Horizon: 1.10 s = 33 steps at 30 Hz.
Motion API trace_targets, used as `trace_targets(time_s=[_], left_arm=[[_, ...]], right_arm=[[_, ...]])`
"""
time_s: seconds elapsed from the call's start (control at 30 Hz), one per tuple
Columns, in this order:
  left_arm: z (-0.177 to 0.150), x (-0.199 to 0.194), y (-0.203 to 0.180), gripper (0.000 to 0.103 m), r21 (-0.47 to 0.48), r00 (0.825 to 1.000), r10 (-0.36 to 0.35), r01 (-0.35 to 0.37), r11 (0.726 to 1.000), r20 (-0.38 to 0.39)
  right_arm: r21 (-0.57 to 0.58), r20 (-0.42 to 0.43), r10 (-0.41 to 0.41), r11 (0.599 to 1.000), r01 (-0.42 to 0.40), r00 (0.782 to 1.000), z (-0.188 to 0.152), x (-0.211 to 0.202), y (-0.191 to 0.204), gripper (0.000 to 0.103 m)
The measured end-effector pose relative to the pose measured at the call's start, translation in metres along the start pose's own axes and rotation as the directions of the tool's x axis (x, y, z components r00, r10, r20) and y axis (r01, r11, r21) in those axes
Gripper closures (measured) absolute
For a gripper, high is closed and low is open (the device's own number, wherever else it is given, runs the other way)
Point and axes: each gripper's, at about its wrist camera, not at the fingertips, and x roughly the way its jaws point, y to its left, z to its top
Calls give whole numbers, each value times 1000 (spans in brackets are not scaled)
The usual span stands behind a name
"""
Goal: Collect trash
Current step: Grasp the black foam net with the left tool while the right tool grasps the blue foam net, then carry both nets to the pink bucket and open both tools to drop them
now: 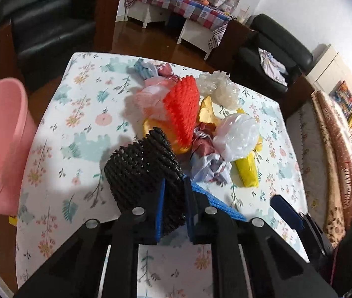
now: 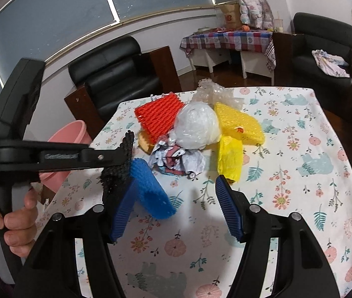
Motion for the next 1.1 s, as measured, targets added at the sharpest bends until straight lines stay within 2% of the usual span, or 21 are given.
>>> trace_targets(time_s=[0.17,0.33,0.5,0.67,0.73,0.77,0.83,0.87,1.0,1.1], left_arm=[[-6,-16,13,92,6,999,-8,7,1000,36],[-12,-23,28,92,-10,999,-20,20,1000,39],[-17,-34,38,92,10,998,-22,21,1000,60],[-24,-49,47,92,43,996,-30,26,999,87],[-25,-53,51,92,47,995,-37,33,998,92],[-26,-54,53,92,48,995,-41,36,998,94],[-27,-58,58,92,47,994,-50,46,998,100],[-27,-59,60,92,47,993,-56,52,998,103],[-27,-72,64,92,66,986,-93,84,994,139],[-23,-89,67,92,90,974,-109,92,992,198]], right_arm=[[-30,-39,39,999,-40,998,-1,6,11,37],[-46,-108,78,995,-83,991,-1,18,24,37],[-69,-165,63,995,-76,984,-3,24,33,37],[-83,-241,-12,997,-8,971,-8,36,31,38],[-83,-263,-23,997,1,965,-12,40,30,57],[-76,-288,-27,997,5,957,-14,43,29,72],[-52,-291,-17,999,1,957,-15,43,27,84],[-42,-292,-5,999,-7,956,-14,42,28,95],[-51,-246,-13,999,0,969,-10,27,32,97],[-71,-176,0,997,-13,984,3,7,41,98]])
